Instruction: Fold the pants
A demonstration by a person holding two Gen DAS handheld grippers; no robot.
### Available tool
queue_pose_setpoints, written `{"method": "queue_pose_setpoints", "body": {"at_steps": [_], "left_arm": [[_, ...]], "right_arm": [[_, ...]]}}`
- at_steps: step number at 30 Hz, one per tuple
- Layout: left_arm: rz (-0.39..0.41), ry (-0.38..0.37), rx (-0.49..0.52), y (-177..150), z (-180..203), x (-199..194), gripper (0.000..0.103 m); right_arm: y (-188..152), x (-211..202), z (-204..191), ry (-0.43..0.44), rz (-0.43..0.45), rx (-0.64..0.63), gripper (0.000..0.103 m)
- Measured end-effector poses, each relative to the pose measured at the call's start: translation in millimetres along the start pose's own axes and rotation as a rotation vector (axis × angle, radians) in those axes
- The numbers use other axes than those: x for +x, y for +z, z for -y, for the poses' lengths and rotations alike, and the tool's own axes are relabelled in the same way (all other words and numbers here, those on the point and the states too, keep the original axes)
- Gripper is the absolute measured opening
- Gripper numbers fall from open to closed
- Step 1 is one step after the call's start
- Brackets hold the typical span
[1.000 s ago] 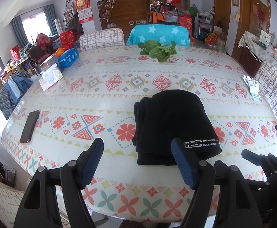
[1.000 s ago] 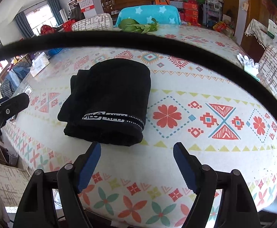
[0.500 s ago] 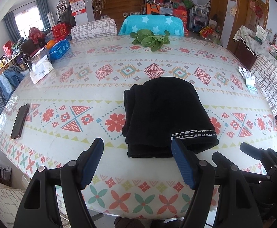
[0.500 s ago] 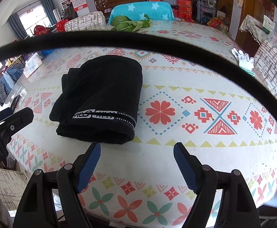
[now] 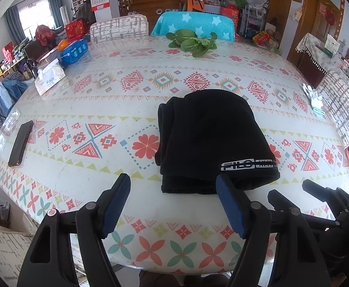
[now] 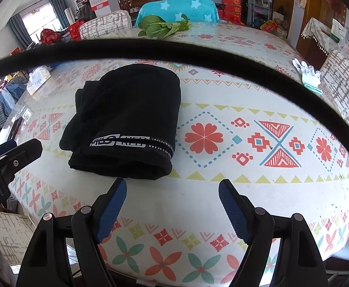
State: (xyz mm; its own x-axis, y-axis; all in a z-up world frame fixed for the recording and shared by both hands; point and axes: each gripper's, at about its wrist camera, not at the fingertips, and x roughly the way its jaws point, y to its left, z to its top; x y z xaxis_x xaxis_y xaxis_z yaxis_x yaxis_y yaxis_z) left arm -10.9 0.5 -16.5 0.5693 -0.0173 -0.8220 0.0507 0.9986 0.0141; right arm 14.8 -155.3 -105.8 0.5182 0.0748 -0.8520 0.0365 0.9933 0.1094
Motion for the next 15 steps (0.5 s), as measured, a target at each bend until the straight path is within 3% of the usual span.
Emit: {"method": "queue_pose_setpoints", "body": {"at_steps": [15], "left_arm": [[-0.007,-0.011,-0.010,-1.9,-1.5,1.9,0.073]], "right_arm": [[-1.4,2.0,0.0,-0.021,-0.010,-0.005,0.084]]}}
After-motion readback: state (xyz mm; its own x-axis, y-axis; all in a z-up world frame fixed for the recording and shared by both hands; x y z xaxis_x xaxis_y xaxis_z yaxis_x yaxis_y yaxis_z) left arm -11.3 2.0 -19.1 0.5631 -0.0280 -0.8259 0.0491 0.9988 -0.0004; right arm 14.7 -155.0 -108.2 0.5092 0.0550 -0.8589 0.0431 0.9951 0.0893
